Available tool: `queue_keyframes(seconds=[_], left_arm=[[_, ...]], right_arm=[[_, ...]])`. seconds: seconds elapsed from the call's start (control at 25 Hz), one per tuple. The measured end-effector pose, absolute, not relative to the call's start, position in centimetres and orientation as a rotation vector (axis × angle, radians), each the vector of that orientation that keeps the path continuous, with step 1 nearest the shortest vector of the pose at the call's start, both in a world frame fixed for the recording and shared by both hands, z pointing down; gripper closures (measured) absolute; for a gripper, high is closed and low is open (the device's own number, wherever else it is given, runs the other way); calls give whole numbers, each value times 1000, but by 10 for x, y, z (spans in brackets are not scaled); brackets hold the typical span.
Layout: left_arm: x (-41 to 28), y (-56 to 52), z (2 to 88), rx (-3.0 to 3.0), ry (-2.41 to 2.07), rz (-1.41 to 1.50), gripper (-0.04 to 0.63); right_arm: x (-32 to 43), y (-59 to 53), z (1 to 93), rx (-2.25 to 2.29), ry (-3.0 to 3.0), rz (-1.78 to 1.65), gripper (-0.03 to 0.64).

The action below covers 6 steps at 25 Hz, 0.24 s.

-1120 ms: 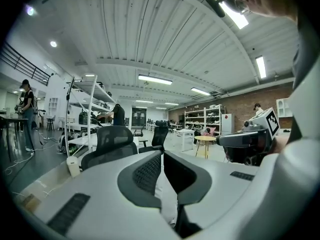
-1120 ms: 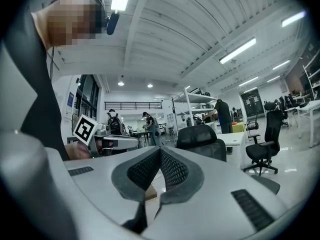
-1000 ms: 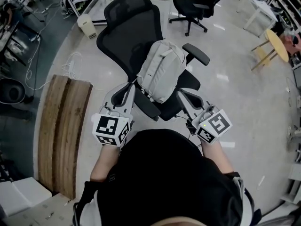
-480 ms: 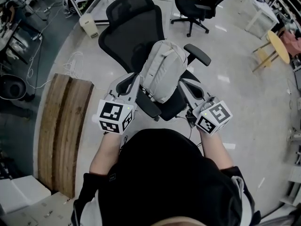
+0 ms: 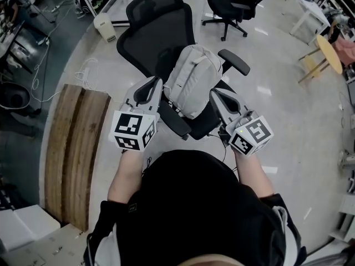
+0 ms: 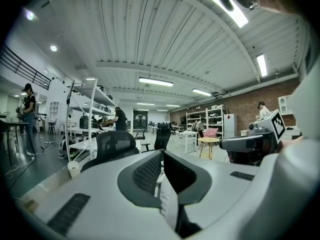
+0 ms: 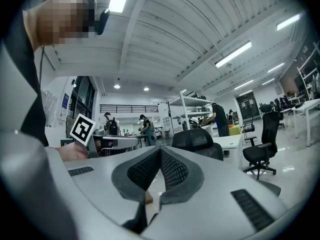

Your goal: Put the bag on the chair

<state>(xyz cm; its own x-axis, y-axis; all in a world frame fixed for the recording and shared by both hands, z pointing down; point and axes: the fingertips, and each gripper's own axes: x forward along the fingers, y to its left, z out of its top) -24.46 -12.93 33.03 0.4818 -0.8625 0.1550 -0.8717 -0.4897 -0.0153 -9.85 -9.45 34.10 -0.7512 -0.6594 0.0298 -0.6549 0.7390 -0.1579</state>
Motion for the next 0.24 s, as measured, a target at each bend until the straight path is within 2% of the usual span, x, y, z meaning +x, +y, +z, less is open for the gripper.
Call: queue_keyframes(seconds=[0.24], left_arm=[[-251, -130, 337, 2635, -1546, 220, 566]], right_arm=[[-103, -95, 347, -1095, 2910, -255, 589]])
